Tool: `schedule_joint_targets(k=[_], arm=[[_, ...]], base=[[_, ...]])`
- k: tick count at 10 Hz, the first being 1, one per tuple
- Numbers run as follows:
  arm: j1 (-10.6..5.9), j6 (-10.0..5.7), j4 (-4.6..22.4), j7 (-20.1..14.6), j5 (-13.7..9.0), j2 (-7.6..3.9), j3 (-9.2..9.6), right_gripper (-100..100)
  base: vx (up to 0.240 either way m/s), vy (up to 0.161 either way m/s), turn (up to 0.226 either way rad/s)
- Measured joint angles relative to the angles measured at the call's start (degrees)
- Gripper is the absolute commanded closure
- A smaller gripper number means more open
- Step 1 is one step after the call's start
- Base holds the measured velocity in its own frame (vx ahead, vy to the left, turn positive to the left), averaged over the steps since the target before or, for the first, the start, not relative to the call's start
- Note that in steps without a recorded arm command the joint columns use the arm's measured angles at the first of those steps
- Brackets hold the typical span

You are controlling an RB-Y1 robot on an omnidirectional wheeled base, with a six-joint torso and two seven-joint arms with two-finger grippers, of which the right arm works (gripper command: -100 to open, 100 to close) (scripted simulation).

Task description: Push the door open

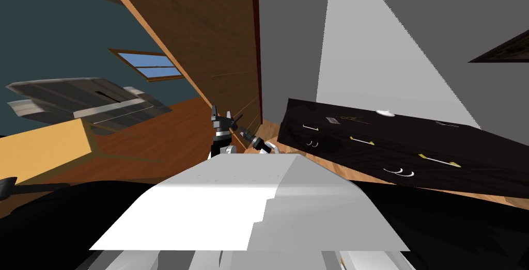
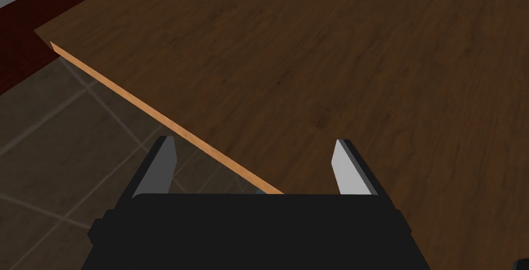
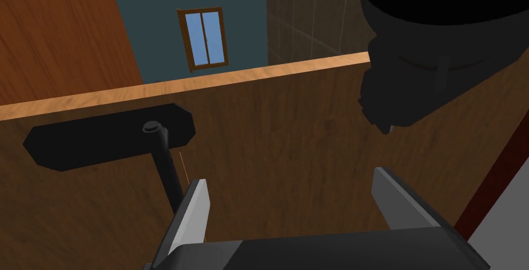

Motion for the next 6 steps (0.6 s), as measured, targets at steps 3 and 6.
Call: schedule_joint_targets(k=[3, 6], arm=[[-3.04, 0.89, 4.0, -1.5, -0.5, -0.13, 3.86, -100], [-5.02, 1.46, 7.3, -2.5, -0.8, -0.07, 6.9, -100]], base=[[0.21, -0.013, -0.032], [0.17, 0.002, -0.02]])
